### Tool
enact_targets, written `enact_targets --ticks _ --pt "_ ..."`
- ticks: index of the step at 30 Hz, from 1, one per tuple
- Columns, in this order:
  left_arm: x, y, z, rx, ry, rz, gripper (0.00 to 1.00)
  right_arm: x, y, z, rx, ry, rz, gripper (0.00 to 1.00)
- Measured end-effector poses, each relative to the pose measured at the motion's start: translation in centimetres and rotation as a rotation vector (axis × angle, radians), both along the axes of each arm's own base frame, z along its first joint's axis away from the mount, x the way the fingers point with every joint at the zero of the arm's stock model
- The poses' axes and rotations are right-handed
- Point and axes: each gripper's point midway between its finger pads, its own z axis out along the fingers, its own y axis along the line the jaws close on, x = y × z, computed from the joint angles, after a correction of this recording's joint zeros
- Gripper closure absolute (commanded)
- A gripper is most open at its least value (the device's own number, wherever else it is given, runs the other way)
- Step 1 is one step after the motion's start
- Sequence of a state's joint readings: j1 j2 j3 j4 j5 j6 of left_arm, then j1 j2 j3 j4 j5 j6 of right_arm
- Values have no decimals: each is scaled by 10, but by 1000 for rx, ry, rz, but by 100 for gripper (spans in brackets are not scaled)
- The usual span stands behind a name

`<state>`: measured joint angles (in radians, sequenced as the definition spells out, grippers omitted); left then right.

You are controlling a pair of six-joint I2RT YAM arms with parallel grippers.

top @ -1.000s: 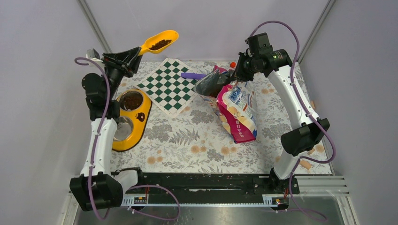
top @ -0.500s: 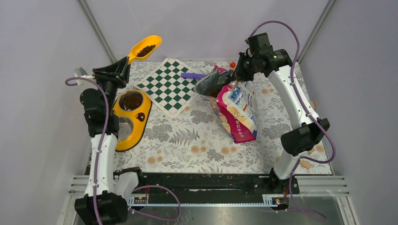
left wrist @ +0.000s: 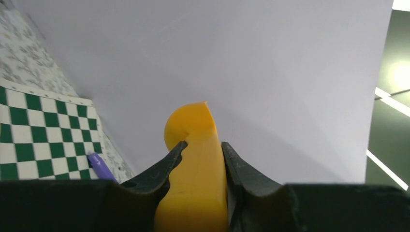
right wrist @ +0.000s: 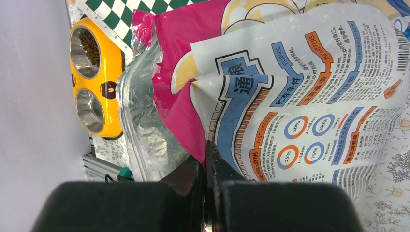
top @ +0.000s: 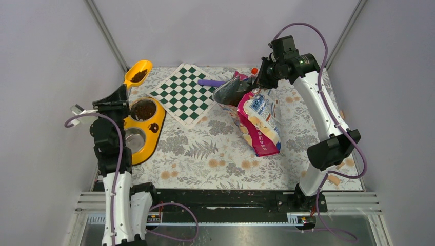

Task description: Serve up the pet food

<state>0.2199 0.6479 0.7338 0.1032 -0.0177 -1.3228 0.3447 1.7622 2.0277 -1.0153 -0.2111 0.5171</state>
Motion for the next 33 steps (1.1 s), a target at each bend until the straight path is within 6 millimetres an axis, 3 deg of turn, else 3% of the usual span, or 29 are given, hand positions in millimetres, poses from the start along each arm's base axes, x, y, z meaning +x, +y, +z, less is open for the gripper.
enact_targets --ticks 10,22,33 --pt "-37 26 -25 50 101 193 100 0 0 0 0 1 -1 100" --pt "-76 48 -78 113 312 348 100 1 1 -3 8 1 6 100" --pt "-82 69 -131 137 501 457 100 1 0 -2 10 -3 3 100"
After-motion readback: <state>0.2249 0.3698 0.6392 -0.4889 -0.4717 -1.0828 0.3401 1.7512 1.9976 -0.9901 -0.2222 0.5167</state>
